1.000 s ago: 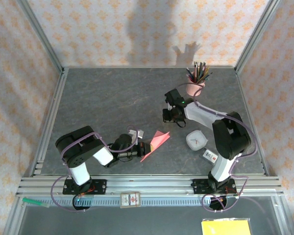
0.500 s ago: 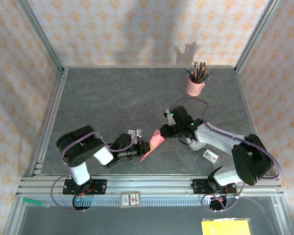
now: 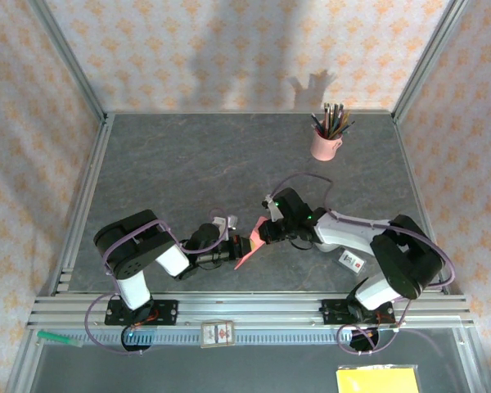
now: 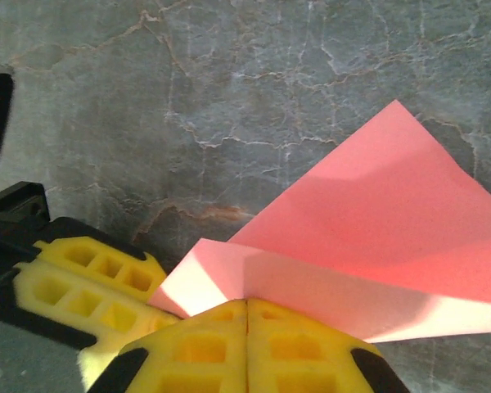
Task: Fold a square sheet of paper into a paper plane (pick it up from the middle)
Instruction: Perform the fifth fold on the wing at the bottom-center of the table.
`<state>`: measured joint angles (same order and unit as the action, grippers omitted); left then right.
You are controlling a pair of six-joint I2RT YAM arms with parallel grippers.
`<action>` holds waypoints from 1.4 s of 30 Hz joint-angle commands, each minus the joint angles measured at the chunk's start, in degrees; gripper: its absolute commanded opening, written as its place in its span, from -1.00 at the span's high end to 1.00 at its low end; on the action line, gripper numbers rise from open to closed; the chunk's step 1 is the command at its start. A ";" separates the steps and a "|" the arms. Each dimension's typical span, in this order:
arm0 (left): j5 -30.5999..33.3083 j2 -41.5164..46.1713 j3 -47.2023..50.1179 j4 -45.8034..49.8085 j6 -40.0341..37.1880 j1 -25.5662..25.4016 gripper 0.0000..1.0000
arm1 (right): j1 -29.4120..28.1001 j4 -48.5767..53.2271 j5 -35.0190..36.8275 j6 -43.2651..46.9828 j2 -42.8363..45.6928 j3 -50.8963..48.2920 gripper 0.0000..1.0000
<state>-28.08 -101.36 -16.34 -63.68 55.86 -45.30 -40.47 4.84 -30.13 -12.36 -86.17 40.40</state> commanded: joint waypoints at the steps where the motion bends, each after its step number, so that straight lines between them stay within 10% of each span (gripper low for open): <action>1: 1.44 -2.72 1.64 8.45 0.55 0.10 1.00 | -0.28 -1.19 2.52 0.49 -1.21 2.05 0.88; 42: 1.19 -5.25 1.31 10.91 4.66 -0.13 1.00 | -0.31 0.08 10.31 2.24 -6.73 3.53 0.91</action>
<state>-27.68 -102.52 -16.45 -64.77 61.30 -45.21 -40.73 3.53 -23.20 -11.35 -92.42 42.50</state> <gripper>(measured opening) 0.062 0.047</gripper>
